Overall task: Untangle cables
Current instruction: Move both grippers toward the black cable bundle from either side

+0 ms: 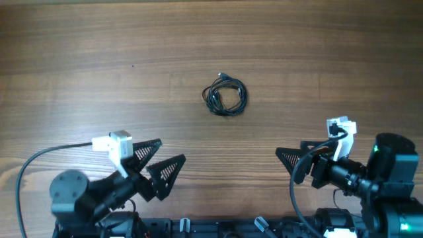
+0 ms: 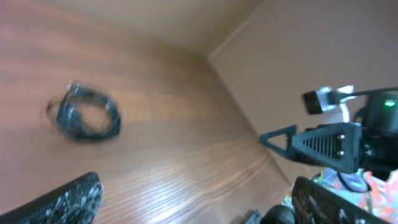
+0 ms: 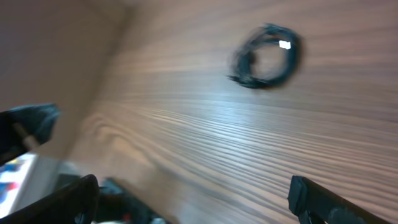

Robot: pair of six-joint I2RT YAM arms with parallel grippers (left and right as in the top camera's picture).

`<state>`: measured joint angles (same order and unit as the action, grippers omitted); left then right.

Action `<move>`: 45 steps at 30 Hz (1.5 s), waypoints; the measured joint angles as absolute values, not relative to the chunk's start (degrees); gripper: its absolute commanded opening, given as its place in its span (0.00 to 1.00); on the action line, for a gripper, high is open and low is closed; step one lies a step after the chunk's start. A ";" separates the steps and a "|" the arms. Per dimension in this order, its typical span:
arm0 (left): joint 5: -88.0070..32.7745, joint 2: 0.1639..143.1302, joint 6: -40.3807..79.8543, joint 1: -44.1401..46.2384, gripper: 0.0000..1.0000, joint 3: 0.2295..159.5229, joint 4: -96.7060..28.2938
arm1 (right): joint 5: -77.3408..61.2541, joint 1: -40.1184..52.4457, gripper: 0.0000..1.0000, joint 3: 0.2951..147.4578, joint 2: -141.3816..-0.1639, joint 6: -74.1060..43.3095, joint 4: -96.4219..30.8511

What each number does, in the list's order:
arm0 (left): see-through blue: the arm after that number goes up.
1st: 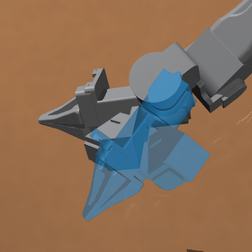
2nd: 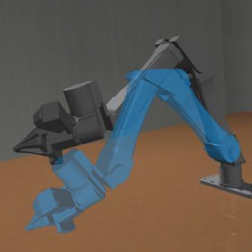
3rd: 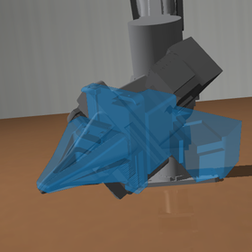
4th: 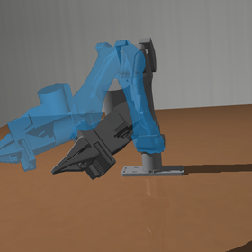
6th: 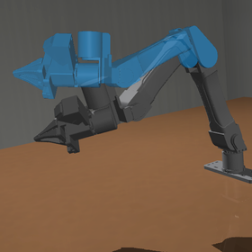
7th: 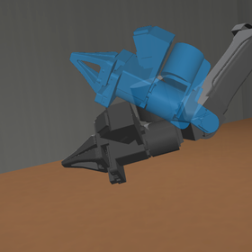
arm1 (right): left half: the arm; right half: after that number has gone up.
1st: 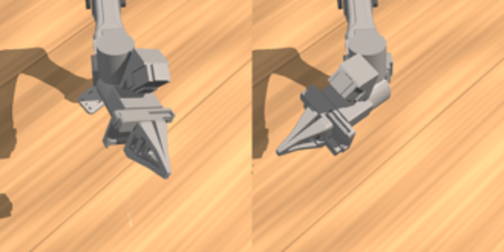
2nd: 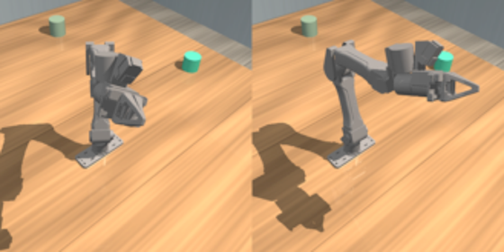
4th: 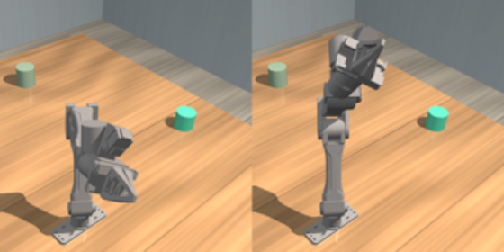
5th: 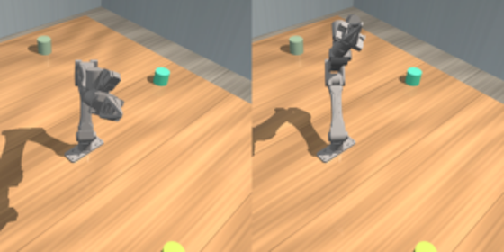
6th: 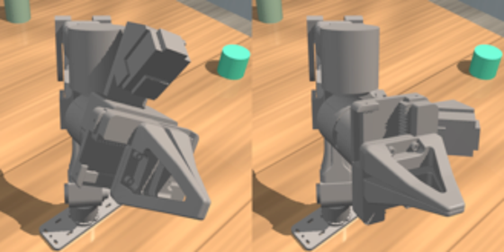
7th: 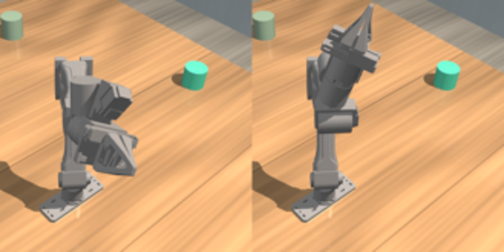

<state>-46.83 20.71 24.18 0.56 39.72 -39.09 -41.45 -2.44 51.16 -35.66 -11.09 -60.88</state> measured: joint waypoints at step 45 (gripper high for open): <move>-17.87 62.76 26.96 23.70 0.53 67.59 -49.15 | -15.35 21.06 0.82 69.28 -101.93 -6.13 -30.50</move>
<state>-17.87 62.76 26.96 23.70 67.59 -49.15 -15.35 21.06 69.28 -101.93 -6.13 -30.50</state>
